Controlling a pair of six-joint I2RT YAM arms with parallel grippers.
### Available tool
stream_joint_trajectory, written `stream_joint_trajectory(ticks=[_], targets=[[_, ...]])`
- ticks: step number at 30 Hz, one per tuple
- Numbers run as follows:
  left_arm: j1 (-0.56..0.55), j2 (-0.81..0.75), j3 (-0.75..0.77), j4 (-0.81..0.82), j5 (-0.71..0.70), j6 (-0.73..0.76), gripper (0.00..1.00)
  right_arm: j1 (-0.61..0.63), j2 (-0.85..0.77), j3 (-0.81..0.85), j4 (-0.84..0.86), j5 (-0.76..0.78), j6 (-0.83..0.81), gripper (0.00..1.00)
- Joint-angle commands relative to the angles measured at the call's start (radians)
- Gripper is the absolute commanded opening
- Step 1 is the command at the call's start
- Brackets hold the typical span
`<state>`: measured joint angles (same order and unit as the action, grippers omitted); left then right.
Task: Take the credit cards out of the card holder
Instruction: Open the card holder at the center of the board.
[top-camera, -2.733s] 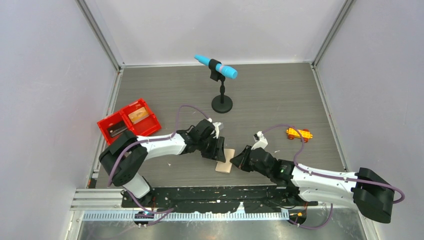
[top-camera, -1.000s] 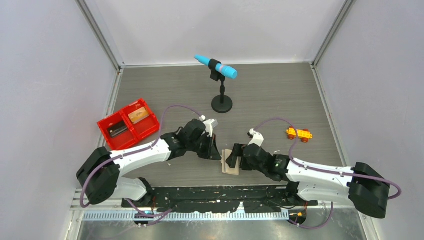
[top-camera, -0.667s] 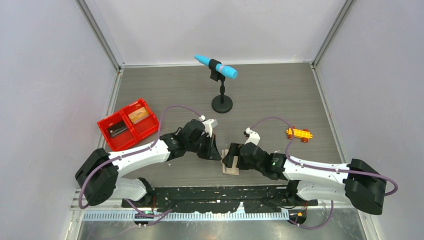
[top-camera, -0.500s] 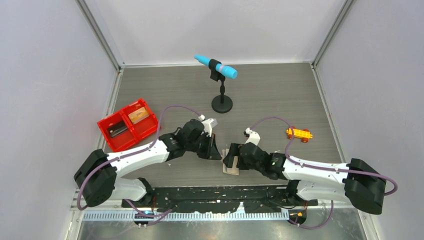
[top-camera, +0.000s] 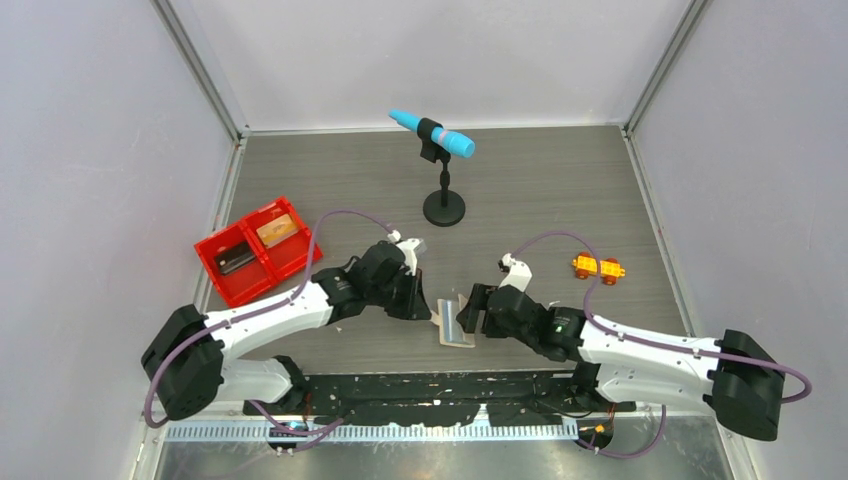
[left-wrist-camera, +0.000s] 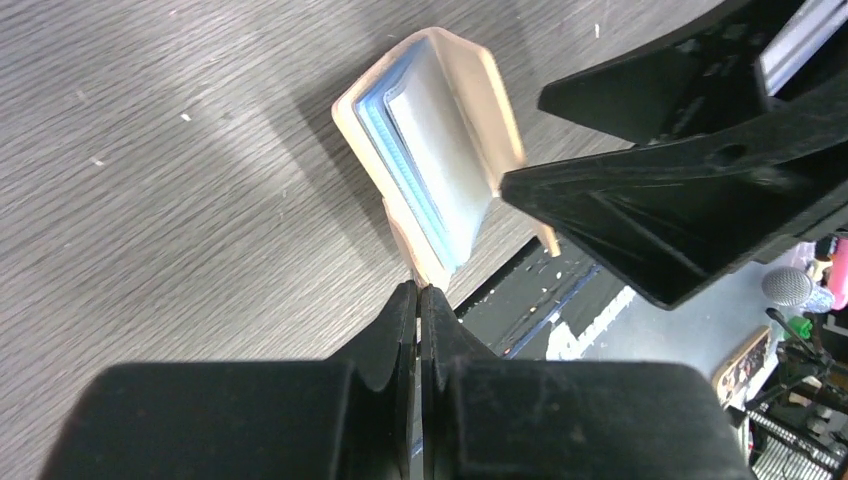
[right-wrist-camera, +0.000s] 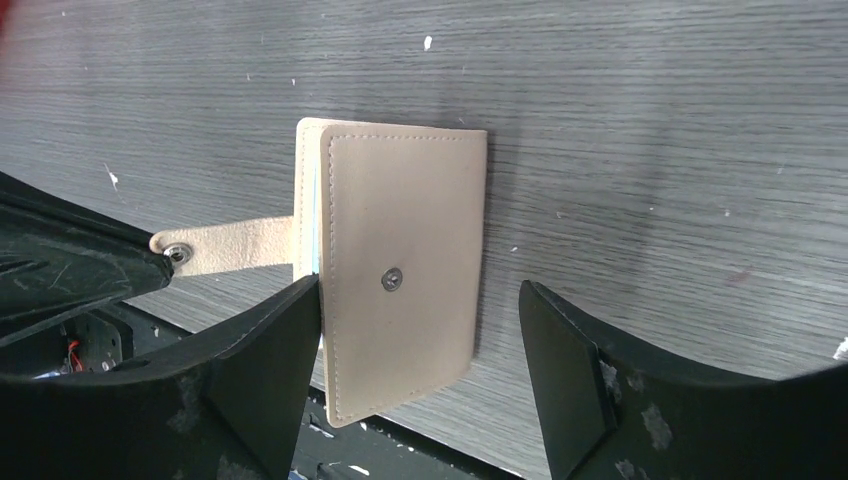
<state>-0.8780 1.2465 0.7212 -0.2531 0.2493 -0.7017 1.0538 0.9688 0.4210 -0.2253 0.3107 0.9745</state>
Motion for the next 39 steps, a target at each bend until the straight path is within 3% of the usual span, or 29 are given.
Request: stream_joint_trajectory(ticks=[1,10,15,25,33,39], targets=[[-0.001,-0.051,0.014,-0.051,-0.078,0.031,0.00,0.005,-0.055,0.009,-0.047,0.063,0.000,0.78],[-0.001,-0.085,-0.009,-0.092,-0.131,0.034,0.00,-0.019,-0.123,-0.019,-0.169,0.130,0.011,0.74],[-0.001,-0.119,-0.040,-0.019,-0.067,0.009,0.00,-0.046,-0.142,-0.036,-0.223,0.130,0.018,0.71],[-0.001,-0.146,-0.067,0.135,0.062,-0.064,0.00,-0.047,-0.165,0.141,-0.315,0.081,-0.023,0.63],[-0.001,-0.137,-0.061,0.144,0.065,-0.065,0.00,0.017,-0.183,0.207,-0.204,0.052,-0.059,0.53],[-0.001,-0.136,-0.058,0.141,0.066,-0.063,0.00,0.020,-0.087,0.158,-0.074,-0.004,-0.031,0.56]])
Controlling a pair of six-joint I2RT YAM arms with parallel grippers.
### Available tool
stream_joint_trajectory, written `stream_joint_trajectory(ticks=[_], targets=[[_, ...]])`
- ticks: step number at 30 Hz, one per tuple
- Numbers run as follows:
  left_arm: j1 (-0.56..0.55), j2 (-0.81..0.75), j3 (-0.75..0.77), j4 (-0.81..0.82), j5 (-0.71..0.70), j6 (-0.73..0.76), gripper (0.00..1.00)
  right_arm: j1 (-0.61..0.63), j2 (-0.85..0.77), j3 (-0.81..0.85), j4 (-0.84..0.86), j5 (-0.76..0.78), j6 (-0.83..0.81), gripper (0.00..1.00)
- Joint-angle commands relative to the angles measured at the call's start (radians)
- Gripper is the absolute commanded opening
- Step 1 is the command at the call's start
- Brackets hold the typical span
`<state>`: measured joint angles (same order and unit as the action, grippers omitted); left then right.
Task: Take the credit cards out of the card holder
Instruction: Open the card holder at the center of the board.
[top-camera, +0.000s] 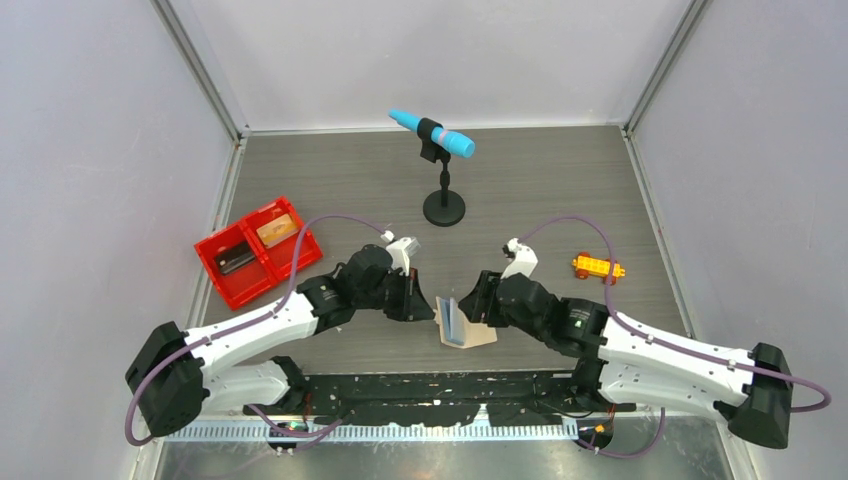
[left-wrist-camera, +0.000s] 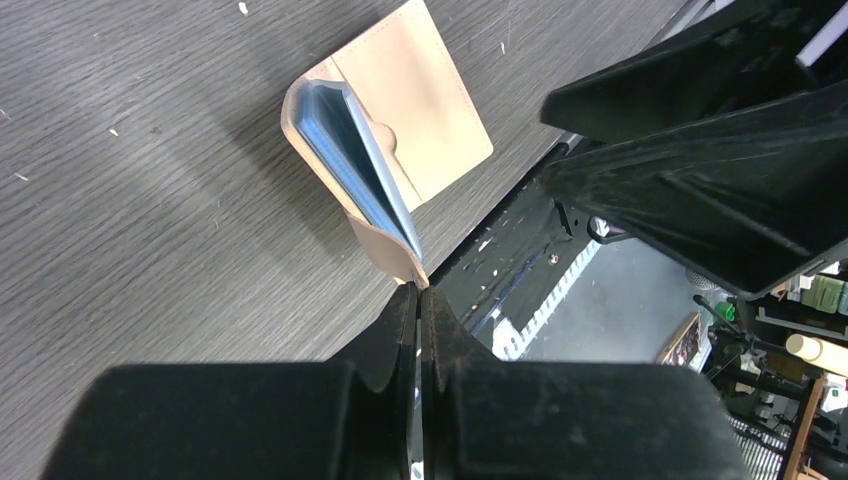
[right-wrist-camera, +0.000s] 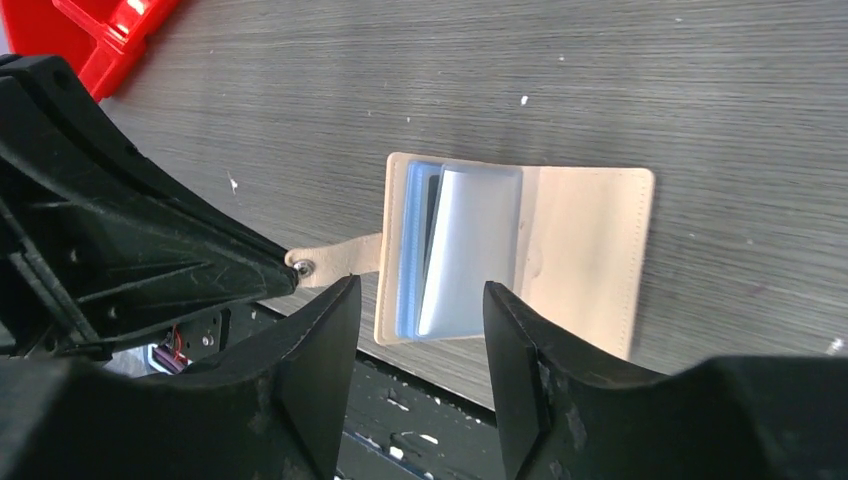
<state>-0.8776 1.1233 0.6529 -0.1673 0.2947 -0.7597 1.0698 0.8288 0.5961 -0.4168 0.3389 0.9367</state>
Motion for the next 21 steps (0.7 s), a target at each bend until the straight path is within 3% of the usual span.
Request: stream_joint_trajectory(ticks=[1,11,21], targets=[[-0.001,-0.014,0.011,0.052,0.018,-0.003,0.00,0.004,0.079,-0.021,0.128,-0.035,0.010,0.58],[-0.001,-0.008,0.013,0.049,0.016,-0.003,0.00,0.004,0.249,-0.024,0.233,-0.056,0.012,0.66],[-0.001,-0.023,-0.004,0.049,-0.003,-0.003,0.00,0.004,0.297,-0.052,0.206,-0.006,0.021,0.56]])
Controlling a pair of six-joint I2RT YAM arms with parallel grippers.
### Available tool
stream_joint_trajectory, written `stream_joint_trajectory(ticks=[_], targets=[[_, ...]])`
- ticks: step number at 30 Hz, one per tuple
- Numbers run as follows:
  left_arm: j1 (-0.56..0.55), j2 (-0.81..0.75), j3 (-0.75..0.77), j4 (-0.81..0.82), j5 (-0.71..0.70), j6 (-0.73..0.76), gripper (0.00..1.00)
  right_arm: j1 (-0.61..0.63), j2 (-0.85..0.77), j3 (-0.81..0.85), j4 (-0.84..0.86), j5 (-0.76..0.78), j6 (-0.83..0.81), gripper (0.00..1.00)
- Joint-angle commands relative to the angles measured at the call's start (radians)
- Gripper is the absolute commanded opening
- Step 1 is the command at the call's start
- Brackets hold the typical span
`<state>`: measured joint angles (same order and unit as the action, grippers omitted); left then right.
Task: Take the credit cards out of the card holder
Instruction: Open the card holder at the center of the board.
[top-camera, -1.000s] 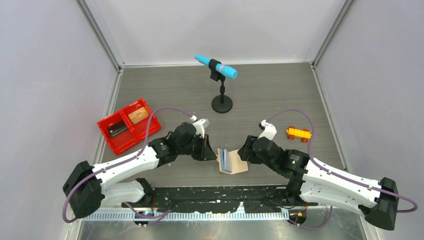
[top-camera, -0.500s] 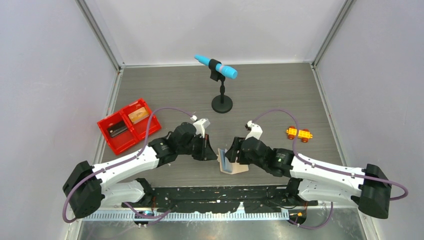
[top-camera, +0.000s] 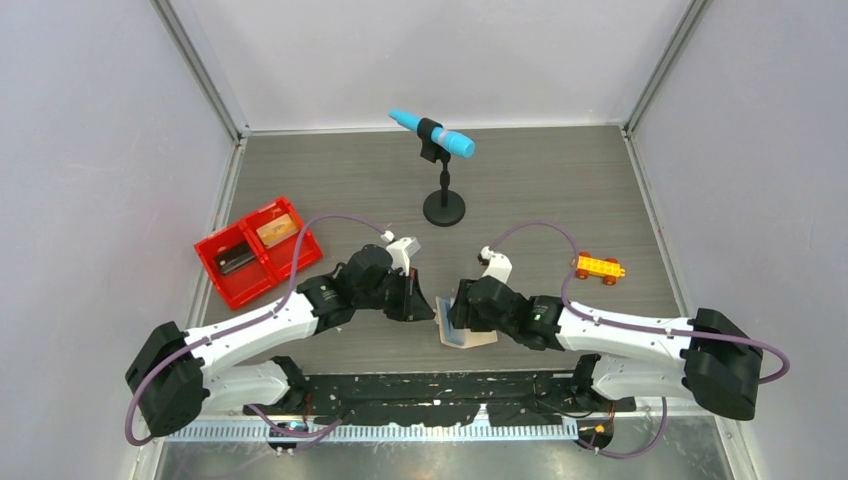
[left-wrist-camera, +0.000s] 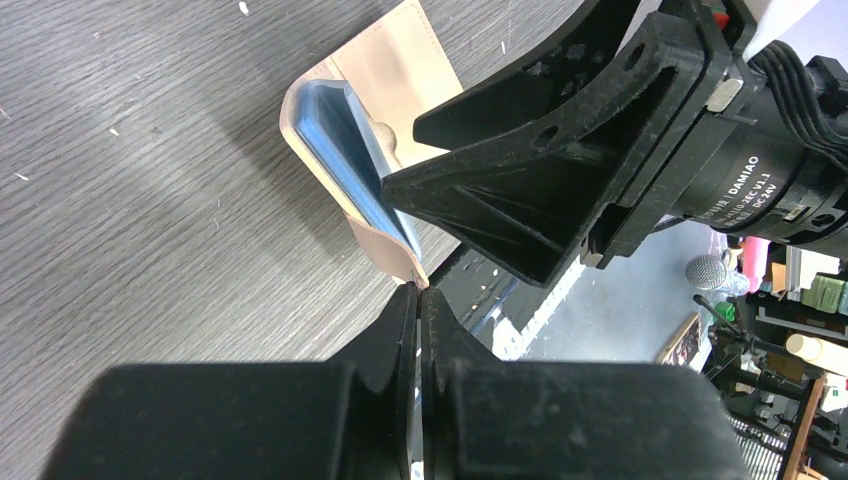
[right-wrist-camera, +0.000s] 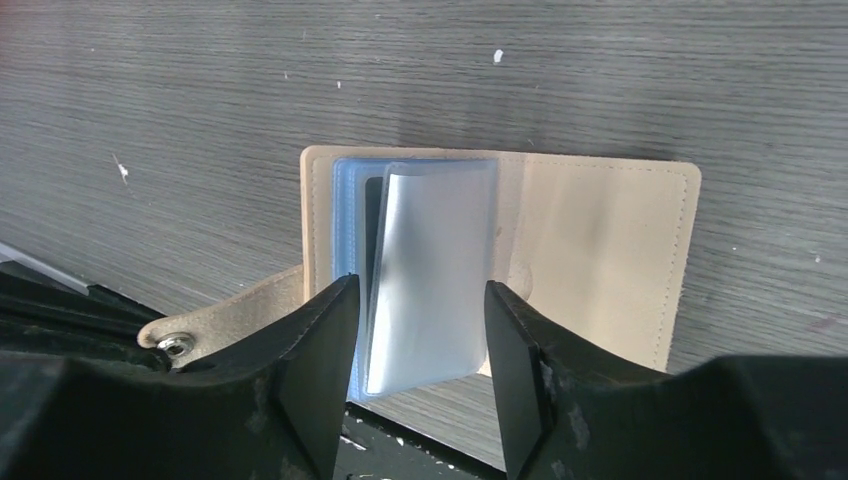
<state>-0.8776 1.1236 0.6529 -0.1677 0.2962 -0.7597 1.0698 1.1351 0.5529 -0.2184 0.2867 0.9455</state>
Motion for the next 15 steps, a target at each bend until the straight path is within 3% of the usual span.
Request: stream_joint_trajectory(ticks=[1,15], targets=[[-0.001,-0.024,-0.004,0.050,-0.004,-0.003,0.00,0.004,-0.017,-0.012,0.005,0.051,0.012,0.54],[-0.001,-0.033,-0.015,0.045,-0.015,-0.001,0.00,0.003,-0.032,-0.033,-0.037,0.091,0.024,0.51]])
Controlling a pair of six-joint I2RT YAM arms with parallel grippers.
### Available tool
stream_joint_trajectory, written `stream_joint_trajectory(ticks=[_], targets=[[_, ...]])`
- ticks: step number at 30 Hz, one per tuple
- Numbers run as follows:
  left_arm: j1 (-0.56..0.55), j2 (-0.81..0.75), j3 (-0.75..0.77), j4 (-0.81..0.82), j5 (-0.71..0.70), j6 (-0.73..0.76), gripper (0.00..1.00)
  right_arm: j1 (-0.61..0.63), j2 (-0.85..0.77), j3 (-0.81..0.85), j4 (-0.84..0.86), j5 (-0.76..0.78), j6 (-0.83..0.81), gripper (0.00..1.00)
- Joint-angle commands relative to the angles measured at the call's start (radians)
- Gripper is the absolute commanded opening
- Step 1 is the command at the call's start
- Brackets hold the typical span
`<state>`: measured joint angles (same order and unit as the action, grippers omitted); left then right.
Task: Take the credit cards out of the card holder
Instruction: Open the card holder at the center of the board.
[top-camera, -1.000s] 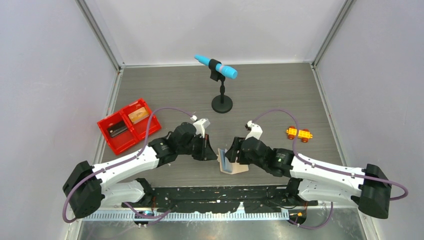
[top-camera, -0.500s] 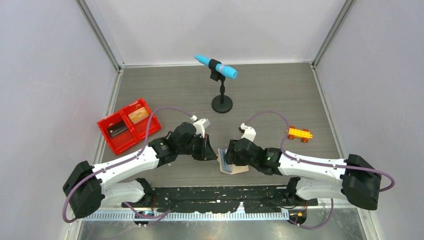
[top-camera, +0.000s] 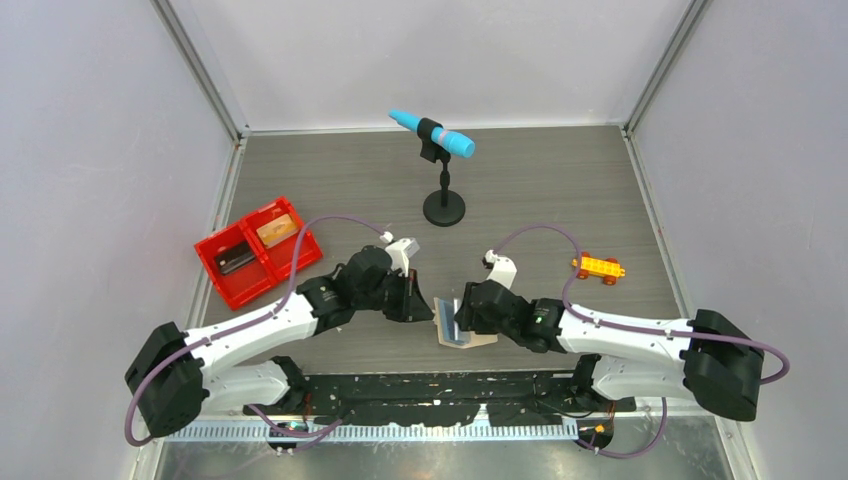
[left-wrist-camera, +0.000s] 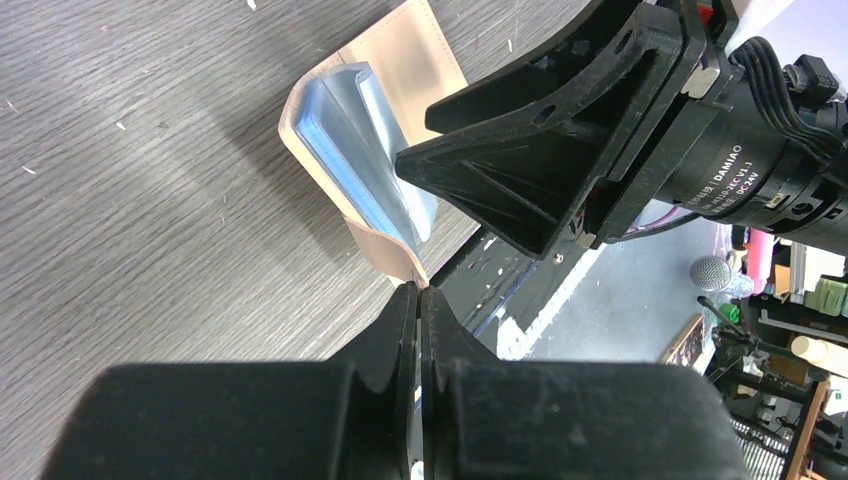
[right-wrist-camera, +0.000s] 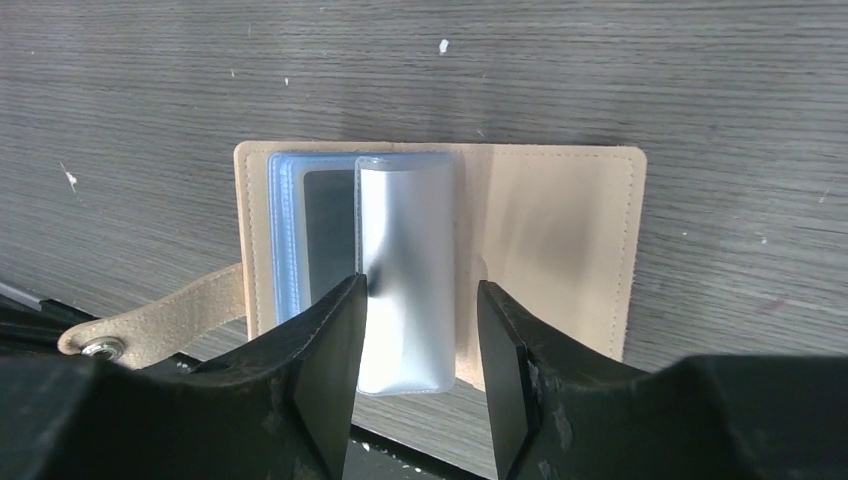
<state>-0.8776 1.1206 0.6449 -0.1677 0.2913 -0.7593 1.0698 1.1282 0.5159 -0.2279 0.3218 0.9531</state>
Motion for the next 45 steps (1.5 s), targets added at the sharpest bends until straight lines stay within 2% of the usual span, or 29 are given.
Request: stream_joint_trajectory(ticks=[1,8,11,15,21,31,42,45], targets=[[-0.001,-0.031,-0.008,0.042,-0.013,0.000,0.00,0.002,-0.030,0.009,-0.055,0.066,0.017,0.51],[-0.001,-0.046,-0.015,0.032,-0.024,0.002,0.00,0.001,-0.085,0.054,-0.268,0.185,0.030,0.51],[-0.001,-0.046,-0.015,0.034,-0.023,0.001,0.00,0.001,-0.121,0.076,-0.293,0.177,0.022,0.51],[-0.001,-0.040,-0.008,0.038,-0.017,0.000,0.00,0.004,-0.191,0.093,-0.231,0.120,-0.017,0.51],[-0.001,-0.040,-0.009,0.040,-0.016,-0.003,0.00,0.008,-0.236,0.058,-0.030,0.023,-0.051,0.51],[-0.001,-0.035,-0.007,0.044,-0.012,-0.009,0.00,0.008,-0.049,0.037,0.093,-0.065,-0.026,0.52],[-0.001,-0.037,-0.005,0.043,-0.012,-0.007,0.00,0.009,0.036,0.009,0.136,-0.095,-0.014,0.50],[-0.001,-0.039,-0.005,0.040,-0.013,-0.006,0.00,0.009,0.040,0.007,0.119,-0.083,-0.010,0.46]])
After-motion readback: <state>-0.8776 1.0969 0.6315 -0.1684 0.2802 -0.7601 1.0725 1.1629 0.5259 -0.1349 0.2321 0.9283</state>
